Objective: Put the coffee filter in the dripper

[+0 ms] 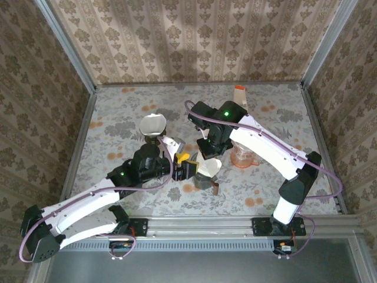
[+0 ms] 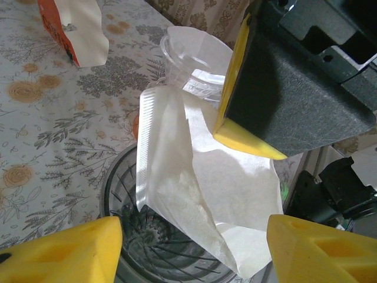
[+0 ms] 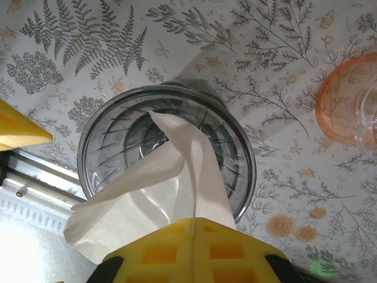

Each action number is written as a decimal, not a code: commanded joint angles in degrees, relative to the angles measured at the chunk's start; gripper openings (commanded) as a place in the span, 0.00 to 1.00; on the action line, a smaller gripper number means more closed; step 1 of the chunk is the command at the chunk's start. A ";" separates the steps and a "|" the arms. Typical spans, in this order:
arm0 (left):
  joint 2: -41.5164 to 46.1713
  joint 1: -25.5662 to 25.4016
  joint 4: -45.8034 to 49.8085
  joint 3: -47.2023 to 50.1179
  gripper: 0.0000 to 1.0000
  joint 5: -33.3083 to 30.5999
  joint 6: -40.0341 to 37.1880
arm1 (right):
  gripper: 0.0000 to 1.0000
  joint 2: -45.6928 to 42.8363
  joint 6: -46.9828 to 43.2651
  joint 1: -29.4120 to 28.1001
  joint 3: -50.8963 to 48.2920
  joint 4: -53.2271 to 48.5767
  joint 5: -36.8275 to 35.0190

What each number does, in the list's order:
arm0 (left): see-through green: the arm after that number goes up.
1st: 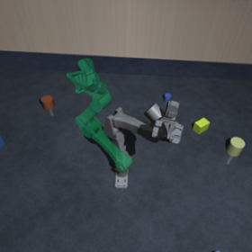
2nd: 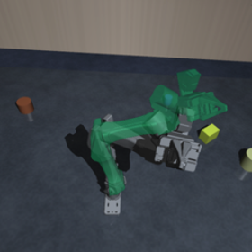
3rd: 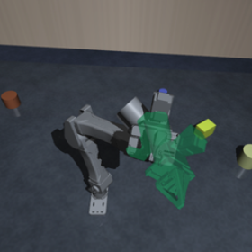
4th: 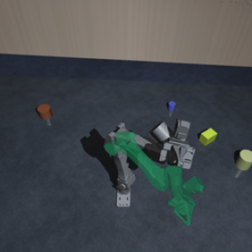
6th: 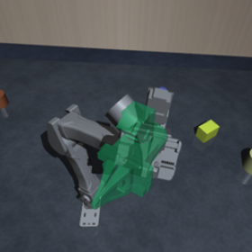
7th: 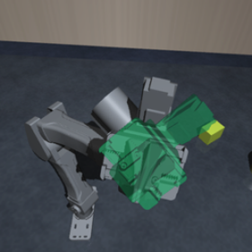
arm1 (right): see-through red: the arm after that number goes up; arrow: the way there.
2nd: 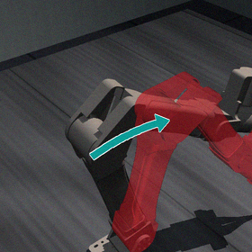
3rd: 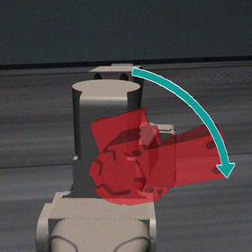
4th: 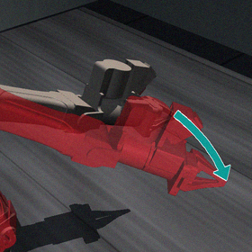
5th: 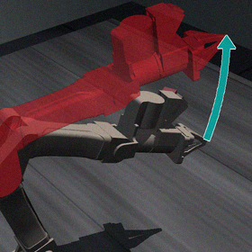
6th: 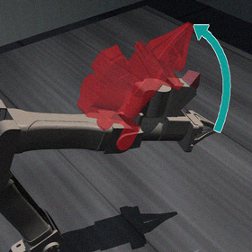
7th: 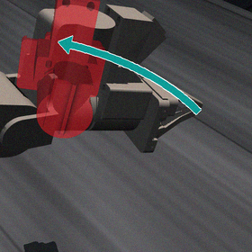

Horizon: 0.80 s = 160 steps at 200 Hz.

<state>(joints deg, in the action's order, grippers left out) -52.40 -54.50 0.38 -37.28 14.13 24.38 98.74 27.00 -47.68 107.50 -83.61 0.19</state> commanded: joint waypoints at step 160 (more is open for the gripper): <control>-2.79 -0.49 3.13 -2.98 0.41 -2.31 2.32 | 0.52 -11.64 -3.21 -0.25 -11.71 13.41 -5.98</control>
<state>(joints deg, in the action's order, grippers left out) -55.44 -54.74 1.91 -38.57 12.51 25.30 91.48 25.34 -47.68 100.12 -75.83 -2.81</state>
